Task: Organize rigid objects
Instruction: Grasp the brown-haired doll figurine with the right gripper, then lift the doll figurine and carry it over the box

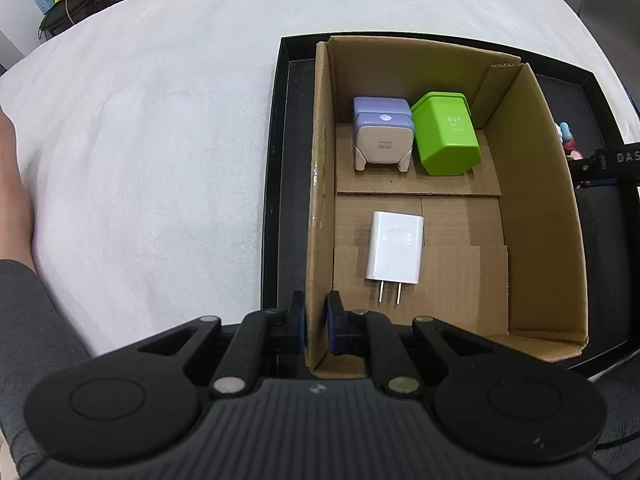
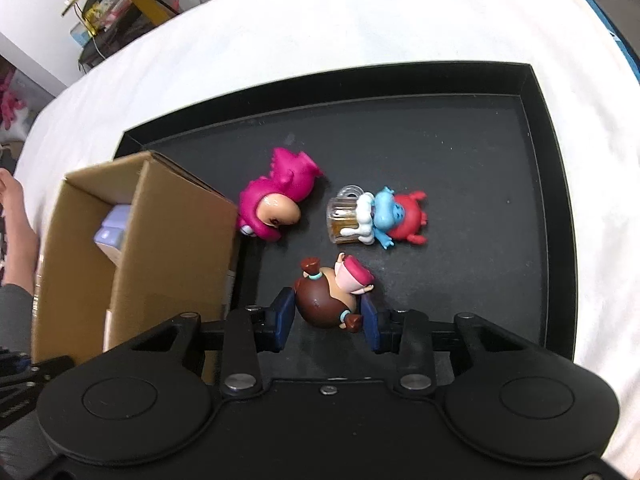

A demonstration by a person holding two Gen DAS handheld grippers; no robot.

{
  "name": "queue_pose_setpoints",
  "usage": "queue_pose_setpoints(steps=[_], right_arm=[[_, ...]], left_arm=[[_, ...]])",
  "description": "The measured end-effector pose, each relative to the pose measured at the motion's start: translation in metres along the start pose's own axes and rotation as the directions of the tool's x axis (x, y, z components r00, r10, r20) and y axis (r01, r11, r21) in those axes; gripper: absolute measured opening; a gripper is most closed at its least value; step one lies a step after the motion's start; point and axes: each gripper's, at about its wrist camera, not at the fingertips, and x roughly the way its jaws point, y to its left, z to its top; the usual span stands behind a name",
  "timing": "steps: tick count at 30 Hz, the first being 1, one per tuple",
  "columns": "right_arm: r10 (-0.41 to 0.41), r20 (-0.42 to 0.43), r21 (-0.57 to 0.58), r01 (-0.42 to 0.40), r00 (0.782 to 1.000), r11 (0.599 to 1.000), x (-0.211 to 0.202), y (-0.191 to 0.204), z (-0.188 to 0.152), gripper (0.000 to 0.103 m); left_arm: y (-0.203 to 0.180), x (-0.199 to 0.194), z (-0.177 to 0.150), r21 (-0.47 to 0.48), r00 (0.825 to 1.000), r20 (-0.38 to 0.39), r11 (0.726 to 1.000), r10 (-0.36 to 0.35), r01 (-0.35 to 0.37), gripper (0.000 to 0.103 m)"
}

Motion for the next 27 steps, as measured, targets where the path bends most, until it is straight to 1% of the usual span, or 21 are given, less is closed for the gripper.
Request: queue_pose_setpoints(steps=[8,13,27], right_arm=[[0.028,0.006,-0.005,-0.028,1.000,1.000,-0.023,-0.001,-0.001,0.035],[0.025,0.002,-0.032,-0.025,1.000,0.999,-0.037,0.002,-0.005,0.035],[0.036,0.042,-0.114,-0.031,0.998,0.993,-0.084,0.032,0.000,0.035]], left_arm=[[-0.001,-0.001,0.000,0.008,1.000,0.003,1.000,0.000,0.000,0.009],[-0.001,-0.002,-0.001,0.007,1.000,0.007,1.000,0.005,-0.005,0.009],[0.002,-0.004,-0.001,0.003,1.000,0.011,1.000,-0.016,0.016,0.008]])
